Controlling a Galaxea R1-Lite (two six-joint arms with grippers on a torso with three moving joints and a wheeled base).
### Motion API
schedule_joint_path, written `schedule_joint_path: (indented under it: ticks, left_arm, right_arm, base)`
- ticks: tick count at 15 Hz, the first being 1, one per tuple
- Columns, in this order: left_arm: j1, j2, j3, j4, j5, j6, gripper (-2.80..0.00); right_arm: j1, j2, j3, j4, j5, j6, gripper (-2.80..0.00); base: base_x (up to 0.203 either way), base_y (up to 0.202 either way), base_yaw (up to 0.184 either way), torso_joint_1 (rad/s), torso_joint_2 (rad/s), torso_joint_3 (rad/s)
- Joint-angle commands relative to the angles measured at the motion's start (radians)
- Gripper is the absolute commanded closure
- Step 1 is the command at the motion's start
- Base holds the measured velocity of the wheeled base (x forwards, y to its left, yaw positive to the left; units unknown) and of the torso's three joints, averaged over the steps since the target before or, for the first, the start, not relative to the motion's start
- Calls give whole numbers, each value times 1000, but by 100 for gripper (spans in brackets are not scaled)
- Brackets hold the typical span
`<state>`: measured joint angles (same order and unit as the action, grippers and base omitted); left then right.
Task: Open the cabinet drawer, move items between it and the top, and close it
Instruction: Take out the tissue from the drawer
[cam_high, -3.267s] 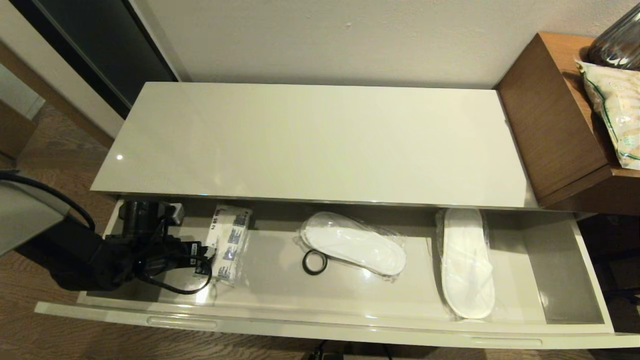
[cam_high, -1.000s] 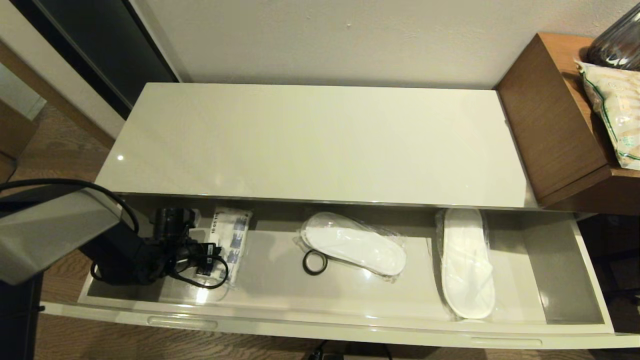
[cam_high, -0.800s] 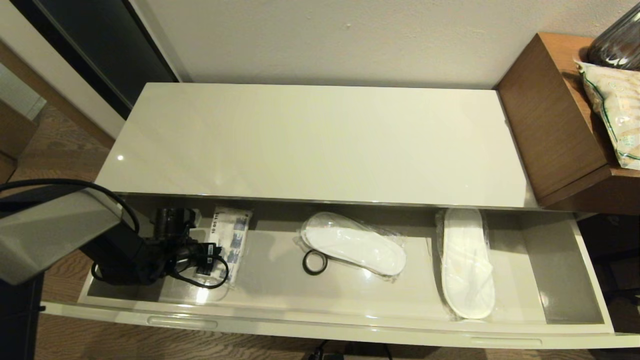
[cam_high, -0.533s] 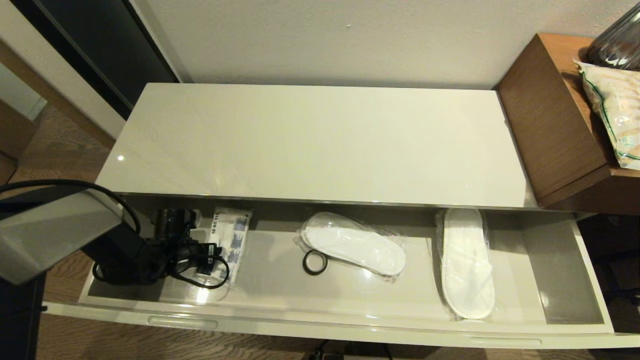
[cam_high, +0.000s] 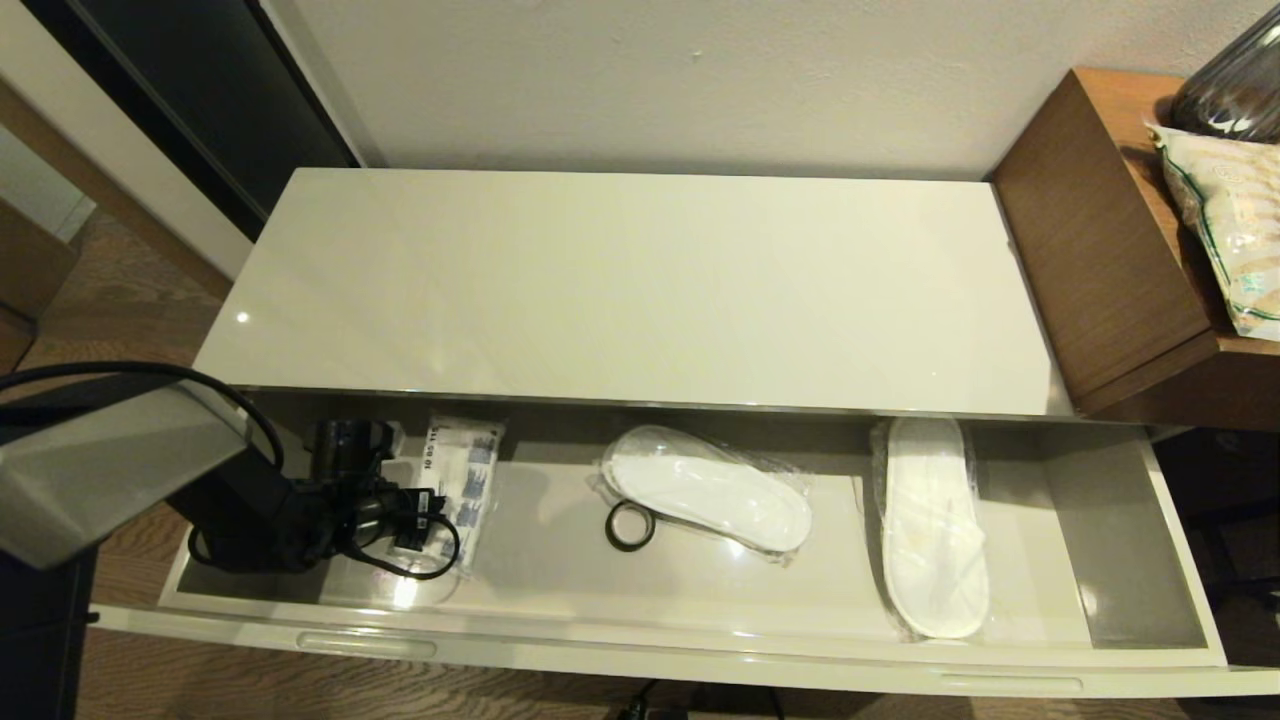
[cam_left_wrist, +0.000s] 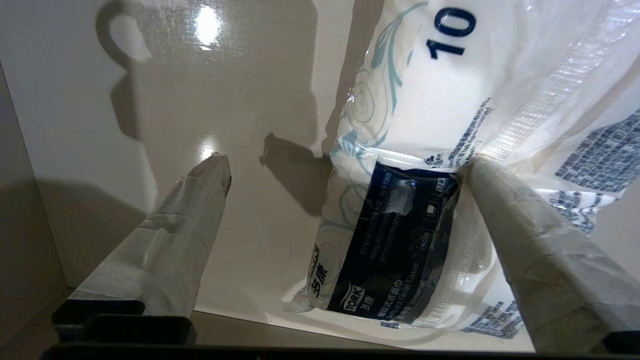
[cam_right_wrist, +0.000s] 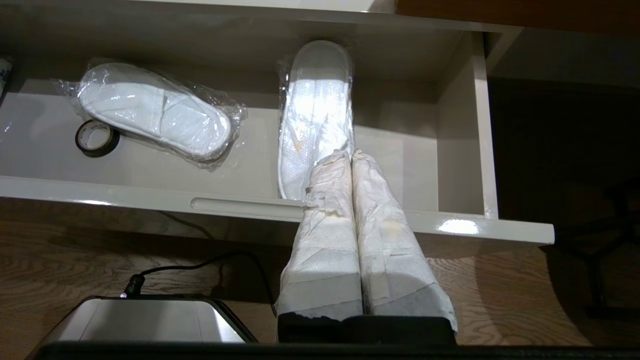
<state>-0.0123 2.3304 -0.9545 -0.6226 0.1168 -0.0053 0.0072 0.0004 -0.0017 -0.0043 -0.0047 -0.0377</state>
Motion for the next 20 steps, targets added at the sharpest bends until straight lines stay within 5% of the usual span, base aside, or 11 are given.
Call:
schedule_joint_path:
  ticks: [1, 9, 14, 20]
  left_arm:
    - [0, 19, -3, 0, 1, 1, -280]
    - [-28, 37, 16, -15, 28, 31, -280]
    - [-83, 41, 104, -135, 24, 35, -280]
    - [-107, 38, 137, -157, -57, 37, -280]
  right_arm:
    - [0, -2, 0, 0, 0, -1, 0]
    - [0, -2, -1, 0, 0, -1, 0]
    - [0, -2, 0, 0, 0, -1, 0]
    - [0, -2, 0, 0, 0, -1, 0]
  base:
    - [0, 0, 0, 0, 0, 0]
    - [0, 0, 0, 0, 0, 0]
    - [0, 0, 0, 0, 0, 0]
    - [0, 0, 0, 0, 0, 0]
